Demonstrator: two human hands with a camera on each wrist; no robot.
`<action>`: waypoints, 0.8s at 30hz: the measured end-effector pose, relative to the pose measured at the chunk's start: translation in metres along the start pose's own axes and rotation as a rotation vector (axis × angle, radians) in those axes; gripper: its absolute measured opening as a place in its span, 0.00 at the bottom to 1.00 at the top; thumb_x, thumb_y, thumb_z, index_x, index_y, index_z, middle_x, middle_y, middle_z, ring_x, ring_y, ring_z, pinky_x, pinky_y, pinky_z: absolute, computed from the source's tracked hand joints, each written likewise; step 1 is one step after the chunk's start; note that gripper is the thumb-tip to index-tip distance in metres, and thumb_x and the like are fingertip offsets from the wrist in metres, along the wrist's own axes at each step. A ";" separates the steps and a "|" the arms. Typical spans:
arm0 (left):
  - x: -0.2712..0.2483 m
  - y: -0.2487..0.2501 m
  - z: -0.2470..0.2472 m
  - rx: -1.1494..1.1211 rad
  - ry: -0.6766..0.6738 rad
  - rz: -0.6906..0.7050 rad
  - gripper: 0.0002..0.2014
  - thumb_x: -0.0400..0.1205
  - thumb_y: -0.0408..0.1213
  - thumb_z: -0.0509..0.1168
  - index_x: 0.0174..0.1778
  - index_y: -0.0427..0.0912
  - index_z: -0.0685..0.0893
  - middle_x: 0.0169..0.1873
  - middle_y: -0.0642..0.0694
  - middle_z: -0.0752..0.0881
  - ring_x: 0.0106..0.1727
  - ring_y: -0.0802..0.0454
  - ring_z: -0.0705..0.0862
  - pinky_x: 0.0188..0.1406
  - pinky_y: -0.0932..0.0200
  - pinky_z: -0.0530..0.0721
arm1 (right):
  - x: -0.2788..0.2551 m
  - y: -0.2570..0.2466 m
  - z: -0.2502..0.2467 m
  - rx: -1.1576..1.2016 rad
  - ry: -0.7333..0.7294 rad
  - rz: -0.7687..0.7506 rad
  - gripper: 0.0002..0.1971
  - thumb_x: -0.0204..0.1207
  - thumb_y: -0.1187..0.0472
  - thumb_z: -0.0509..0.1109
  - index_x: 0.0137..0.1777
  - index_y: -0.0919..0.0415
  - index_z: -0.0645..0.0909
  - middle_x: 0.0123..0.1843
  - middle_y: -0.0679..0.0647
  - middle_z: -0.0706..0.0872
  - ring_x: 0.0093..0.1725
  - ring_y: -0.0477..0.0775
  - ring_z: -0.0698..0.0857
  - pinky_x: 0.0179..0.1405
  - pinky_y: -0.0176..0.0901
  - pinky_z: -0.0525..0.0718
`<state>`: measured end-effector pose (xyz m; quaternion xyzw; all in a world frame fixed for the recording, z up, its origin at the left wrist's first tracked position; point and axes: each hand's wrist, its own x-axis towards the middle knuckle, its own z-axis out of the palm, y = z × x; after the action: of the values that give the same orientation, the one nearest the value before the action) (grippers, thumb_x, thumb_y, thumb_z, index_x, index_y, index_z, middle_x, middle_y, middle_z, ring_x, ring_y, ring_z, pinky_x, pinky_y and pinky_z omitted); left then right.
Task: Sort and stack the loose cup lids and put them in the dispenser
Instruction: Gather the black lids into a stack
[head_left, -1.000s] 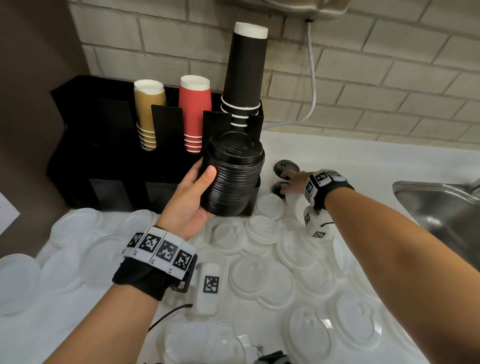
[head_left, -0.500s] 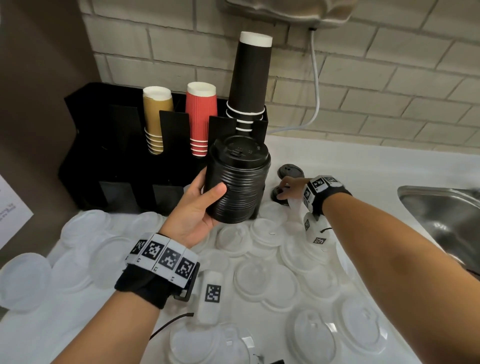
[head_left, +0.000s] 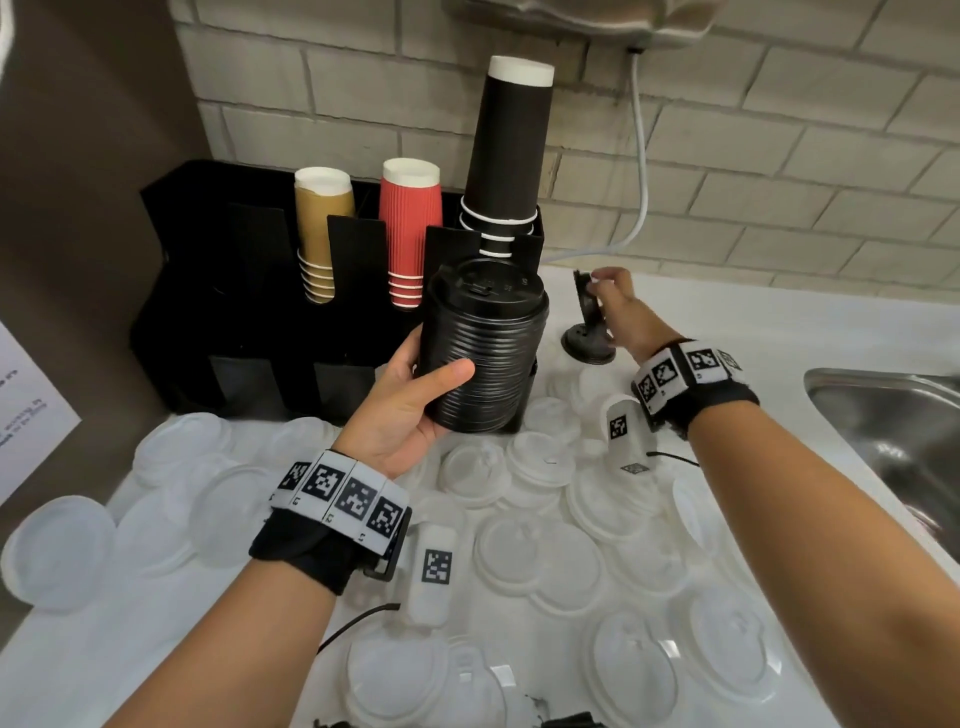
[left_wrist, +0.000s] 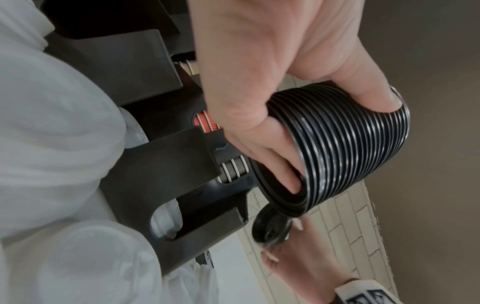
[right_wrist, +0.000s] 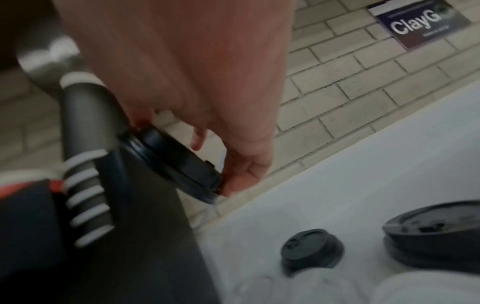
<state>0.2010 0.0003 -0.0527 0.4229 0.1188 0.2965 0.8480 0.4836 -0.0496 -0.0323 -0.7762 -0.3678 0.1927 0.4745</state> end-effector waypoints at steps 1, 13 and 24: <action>0.000 -0.001 0.002 0.002 0.000 -0.004 0.31 0.71 0.32 0.72 0.71 0.45 0.75 0.60 0.44 0.86 0.59 0.47 0.87 0.49 0.50 0.90 | -0.012 -0.009 -0.001 0.118 0.014 -0.036 0.18 0.68 0.40 0.56 0.55 0.44 0.70 0.41 0.48 0.81 0.36 0.47 0.81 0.37 0.43 0.78; 0.000 -0.018 0.012 0.083 -0.031 -0.035 0.34 0.59 0.35 0.80 0.64 0.54 0.82 0.55 0.50 0.90 0.56 0.51 0.89 0.41 0.55 0.88 | -0.128 -0.080 -0.010 -0.009 -0.192 -0.572 0.23 0.68 0.58 0.75 0.65 0.57 0.81 0.63 0.55 0.83 0.61 0.56 0.81 0.54 0.57 0.84; 0.001 -0.021 0.013 0.118 -0.111 -0.068 0.30 0.66 0.30 0.77 0.62 0.59 0.84 0.57 0.50 0.89 0.60 0.50 0.88 0.44 0.54 0.88 | -0.135 -0.090 -0.018 -0.119 -0.315 -0.517 0.20 0.71 0.60 0.73 0.64 0.55 0.82 0.62 0.50 0.86 0.63 0.50 0.82 0.59 0.56 0.83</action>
<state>0.2160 -0.0174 -0.0618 0.4836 0.1033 0.2362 0.8365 0.3721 -0.1370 0.0488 -0.6439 -0.6328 0.1616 0.3986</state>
